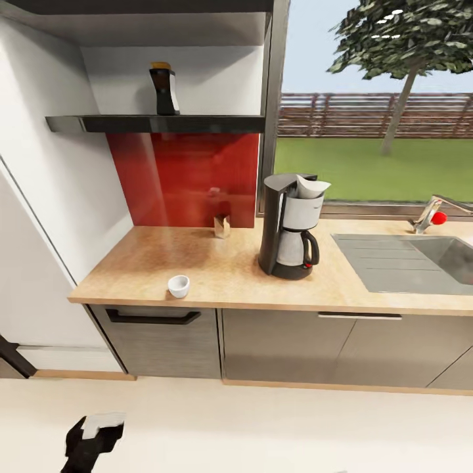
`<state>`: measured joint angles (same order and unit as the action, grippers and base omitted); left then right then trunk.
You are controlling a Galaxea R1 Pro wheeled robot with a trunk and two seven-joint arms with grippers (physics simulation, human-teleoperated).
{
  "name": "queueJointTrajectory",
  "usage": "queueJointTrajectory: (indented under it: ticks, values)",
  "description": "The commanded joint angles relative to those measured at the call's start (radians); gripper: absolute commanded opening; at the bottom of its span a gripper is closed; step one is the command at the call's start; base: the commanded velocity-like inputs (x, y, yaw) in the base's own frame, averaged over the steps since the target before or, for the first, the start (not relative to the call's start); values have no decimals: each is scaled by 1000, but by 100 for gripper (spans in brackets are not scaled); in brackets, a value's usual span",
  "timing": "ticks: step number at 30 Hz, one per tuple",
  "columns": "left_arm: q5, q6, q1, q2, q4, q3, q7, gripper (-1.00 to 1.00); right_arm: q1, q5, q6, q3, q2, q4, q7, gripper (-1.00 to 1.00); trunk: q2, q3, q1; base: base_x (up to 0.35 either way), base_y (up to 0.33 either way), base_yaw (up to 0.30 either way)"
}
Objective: Set up a coffee station on the kitchen countertop: keep the coffee maker on the countertop, move the bottle of coffee from the kitchen shelf to the counter next to the coffee maker, place a paper coffee filter on top of the coffee maker, put the saucer next to the coffee maker with the coffee cup on the saucer, and place the electric kettle next to the coffee maker.
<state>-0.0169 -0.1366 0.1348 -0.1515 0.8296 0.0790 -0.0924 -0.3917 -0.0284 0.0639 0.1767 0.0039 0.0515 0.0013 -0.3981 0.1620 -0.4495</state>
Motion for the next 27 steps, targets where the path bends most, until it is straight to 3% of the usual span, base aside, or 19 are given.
queueJointTrajectory:
  ticks: [1, 3, 6, 13, 18, 21, 27]
  values:
    - [-2, -3, 1, 2, 26, -1, -4, 100, -1, -3, 4, 5, 0, -2, 0, 100, -2, 2, -1, 0, 0, 0]
    - [-2, -4, 1, 7, 157, -2, -3, 100, -1, -3, 4, 6, 0, -2, 1, 100, -2, 2, -1, 0, 0, 0]
    - [-1, -2, 2, 9, 282, -7, -2, 100, -1, -2, 4, 6, 1, -2, 0, 100, -2, 2, -1, 0, 0, 0]
    - [-1, 10, 28, 24, 489, -32, -5, 100, -1, -2, 5, 6, -1, -3, 0, 100, -2, 2, -1, 0, 0, 0]
    - [-1, 37, 100, 28, 574, -40, -4, 100, -1, -2, 6, 6, -1, -5, -2, 100, -2, 2, -1, 0, 0, 0]
    - [-1, 99, 159, 28, 613, -57, -3, 100, -1, -2, 7, 6, 0, -6, -3, 100, -2, 2, -1, 0, 0, 0]
    - [-3, 260, 330, 28, 645, -151, -5, 100, -1, -1, 7, 7, 1, -6, -3, 100, -2, 2, -1, 0, 0, 0]
